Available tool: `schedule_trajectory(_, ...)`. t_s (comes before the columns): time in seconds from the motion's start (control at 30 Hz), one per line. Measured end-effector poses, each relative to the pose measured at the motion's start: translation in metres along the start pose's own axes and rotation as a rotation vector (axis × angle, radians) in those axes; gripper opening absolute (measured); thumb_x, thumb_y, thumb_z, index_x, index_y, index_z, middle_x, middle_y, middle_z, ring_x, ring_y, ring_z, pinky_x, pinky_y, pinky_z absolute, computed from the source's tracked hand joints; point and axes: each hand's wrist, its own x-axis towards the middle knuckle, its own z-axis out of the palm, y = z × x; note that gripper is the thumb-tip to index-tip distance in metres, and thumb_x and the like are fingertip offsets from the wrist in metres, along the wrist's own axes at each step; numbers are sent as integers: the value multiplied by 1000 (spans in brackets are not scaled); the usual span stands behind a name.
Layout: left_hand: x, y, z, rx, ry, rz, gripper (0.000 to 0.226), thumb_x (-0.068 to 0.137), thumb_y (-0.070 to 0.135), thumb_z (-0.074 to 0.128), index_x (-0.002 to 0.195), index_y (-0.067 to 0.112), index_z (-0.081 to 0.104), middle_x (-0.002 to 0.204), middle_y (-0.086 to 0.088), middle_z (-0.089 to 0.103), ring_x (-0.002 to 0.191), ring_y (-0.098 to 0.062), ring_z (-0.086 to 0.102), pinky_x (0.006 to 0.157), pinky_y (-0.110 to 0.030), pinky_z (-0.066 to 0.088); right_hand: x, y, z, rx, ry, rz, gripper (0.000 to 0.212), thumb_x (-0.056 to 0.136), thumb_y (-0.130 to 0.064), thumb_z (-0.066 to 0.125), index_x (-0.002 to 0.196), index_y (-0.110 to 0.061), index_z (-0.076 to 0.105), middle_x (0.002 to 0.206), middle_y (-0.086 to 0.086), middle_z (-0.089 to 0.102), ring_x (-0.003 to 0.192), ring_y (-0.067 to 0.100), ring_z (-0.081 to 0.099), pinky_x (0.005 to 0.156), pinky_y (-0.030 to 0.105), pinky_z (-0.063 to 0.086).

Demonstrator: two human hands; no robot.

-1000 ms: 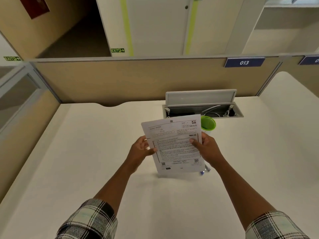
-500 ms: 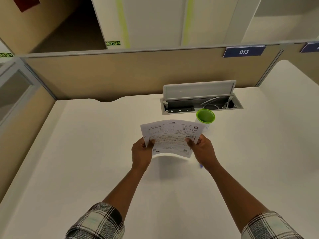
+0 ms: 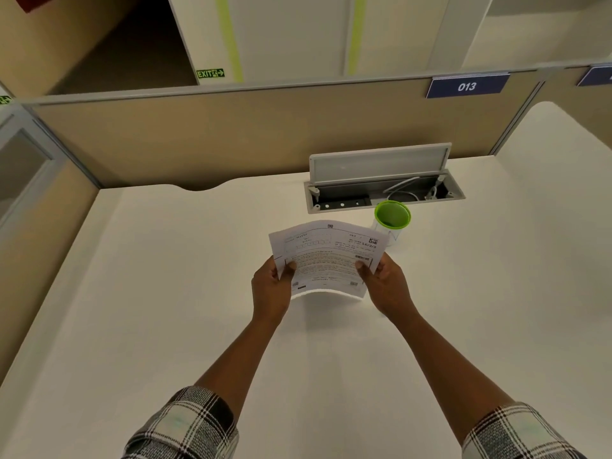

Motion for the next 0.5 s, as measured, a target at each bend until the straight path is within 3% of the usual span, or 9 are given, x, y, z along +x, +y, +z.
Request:
schedule_trajectory(0.1,-1,-6,1,23,-17,-44,16,95,17,62,108,25,64,97,19,68,88,1,66,68,-5,50,-1,4,2,-6,-19,40,28,94,-23,61,122,-26,59,108,-10,69,95,-8,63,69,5,49)
schedule_trajectory(0.23,-3,-7,0,22,-33,-63,17,96,15,59,104,29,65,96,21,68,89,2,66,68,-4,50,-2,4,4,-67,-4,46,22,97,-24,57,119,-24,60,104,-13,66,89,-13,60,66,1,45)
schedule_trajectory(0.33,0,-5,-4,19,-61,-67,20,95,17,61,99,36,64,98,21,69,87,1,68,67,-11,54,0,1,0,-105,-3,56,15,96,-28,57,111,-31,61,98,-21,67,87,-13,61,68,2,47)
schedule_trajectory(0.43,7,-3,-10,47,-112,-104,12,96,23,60,104,30,64,103,16,71,92,-6,69,72,-22,58,1,0,-5,-109,-41,88,14,95,-28,58,108,-30,62,95,-21,69,83,-10,66,63,5,49)
schedule_trajectory(0.5,10,-2,-12,41,-145,-151,12,98,24,56,106,27,64,103,14,71,90,-7,70,70,-20,58,2,-1,-7,-107,-71,109,13,94,-26,58,106,-30,62,93,-22,69,80,-13,66,61,4,48)
